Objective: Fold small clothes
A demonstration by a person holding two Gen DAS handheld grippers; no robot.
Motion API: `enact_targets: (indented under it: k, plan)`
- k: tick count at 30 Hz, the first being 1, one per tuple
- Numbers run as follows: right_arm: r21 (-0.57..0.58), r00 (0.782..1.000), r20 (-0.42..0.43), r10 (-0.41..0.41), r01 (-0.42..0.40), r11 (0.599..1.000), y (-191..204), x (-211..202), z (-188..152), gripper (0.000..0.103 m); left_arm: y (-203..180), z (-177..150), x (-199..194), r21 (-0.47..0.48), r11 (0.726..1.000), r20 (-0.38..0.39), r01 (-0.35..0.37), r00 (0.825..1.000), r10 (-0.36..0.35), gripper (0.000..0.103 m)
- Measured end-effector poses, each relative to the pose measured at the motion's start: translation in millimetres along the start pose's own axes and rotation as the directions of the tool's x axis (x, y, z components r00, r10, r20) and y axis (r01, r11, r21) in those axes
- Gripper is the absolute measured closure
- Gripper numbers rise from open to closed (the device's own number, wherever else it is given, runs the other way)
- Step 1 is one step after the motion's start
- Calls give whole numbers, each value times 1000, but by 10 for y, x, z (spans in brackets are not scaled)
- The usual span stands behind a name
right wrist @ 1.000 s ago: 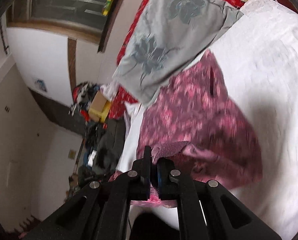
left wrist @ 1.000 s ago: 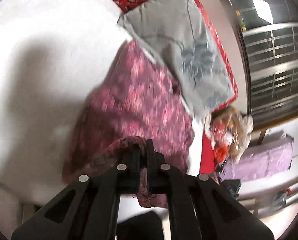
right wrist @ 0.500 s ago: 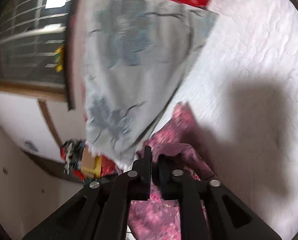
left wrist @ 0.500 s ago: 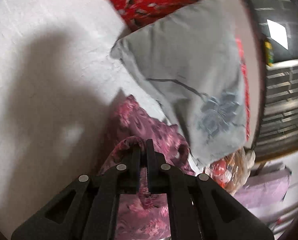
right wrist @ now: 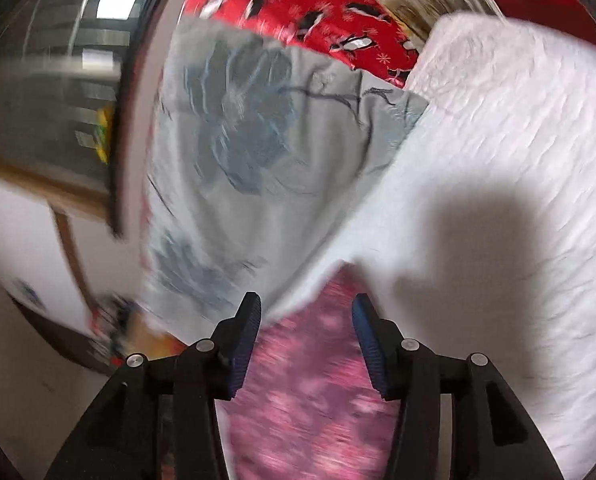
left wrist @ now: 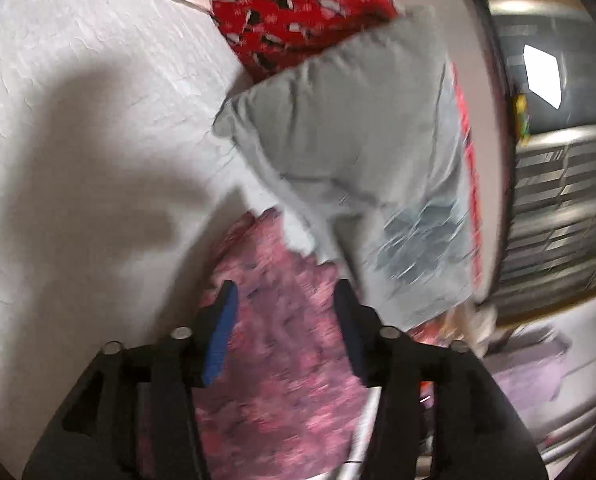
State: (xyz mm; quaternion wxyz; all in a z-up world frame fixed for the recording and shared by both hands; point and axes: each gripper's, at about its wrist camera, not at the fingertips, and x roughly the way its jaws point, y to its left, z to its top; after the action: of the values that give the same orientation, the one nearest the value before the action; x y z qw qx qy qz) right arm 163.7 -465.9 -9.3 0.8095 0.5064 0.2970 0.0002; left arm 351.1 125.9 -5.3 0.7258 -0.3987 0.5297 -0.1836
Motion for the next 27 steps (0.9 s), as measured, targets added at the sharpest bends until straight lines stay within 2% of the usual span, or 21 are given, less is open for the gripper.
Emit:
enact_targets:
  k: [3,6,7,8,9,10,11,13,15,16,18,19,20,22,23,25,27]
  plan:
    - [-107,994,-34,-106,102,989,66,148,-57,48,-37,-65,242,66,996,-72,-68,995,73,48]
    - [-192,974,-86,-209,189,963,132,516,-135,46,-94,-109,465,131,981,-106,-143,982,157,45]
    - [-212,965,-102,-240,215,953,153,647,-158,46,-132,-119,508,161,971,-99,-176,976,194,46]
    - [-224,961,-114,-252,222,949,174,742,-176,47,-185,-116,528,191,960,-76,-205,972,223,57]
    - [-244,957,-111,-267,235,941,216,840,-202,52,-220,-112,521,210,954,-60,-212,972,229,69]
    - [-265,960,-89,-265,234,935,284,859,-213,86,-268,-96,501,236,947,-35,-219,972,233,94]
    - [-290,967,-68,-247,217,932,358,859,-215,96,-290,-77,483,252,944,-17,-215,974,226,103]
    - [-331,980,-11,-197,182,926,529,779,-211,97,-315,-21,468,268,934,31,-237,971,237,103]
    - [-355,991,34,-133,137,925,659,690,-172,98,-296,37,531,282,909,78,-308,951,298,103]
    - [-354,990,63,-124,139,925,690,664,-136,98,-265,64,582,282,893,94,-352,936,340,103]
    - [-308,984,90,-151,171,936,583,700,-50,98,-163,126,710,270,860,101,-433,901,422,103]
    - [-279,979,70,-190,202,939,486,781,-28,98,-110,155,721,253,858,100,-447,894,437,103]
    - [-250,963,22,-270,266,931,333,917,-24,97,-59,191,678,227,874,98,-430,903,419,103]
    - [-236,932,-51,-360,339,911,150,1070,-69,96,-48,202,583,201,914,95,-352,936,339,103]
    - [-240,937,-29,-349,332,912,152,1032,-97,87,-59,200,517,203,926,97,-318,948,304,103]
    - [-249,941,34,-335,333,909,244,871,-152,86,-138,154,360,220,940,115,-260,964,239,103]
    - [-264,959,62,-278,285,922,327,727,-216,86,-264,44,291,251,952,107,-176,982,154,103]
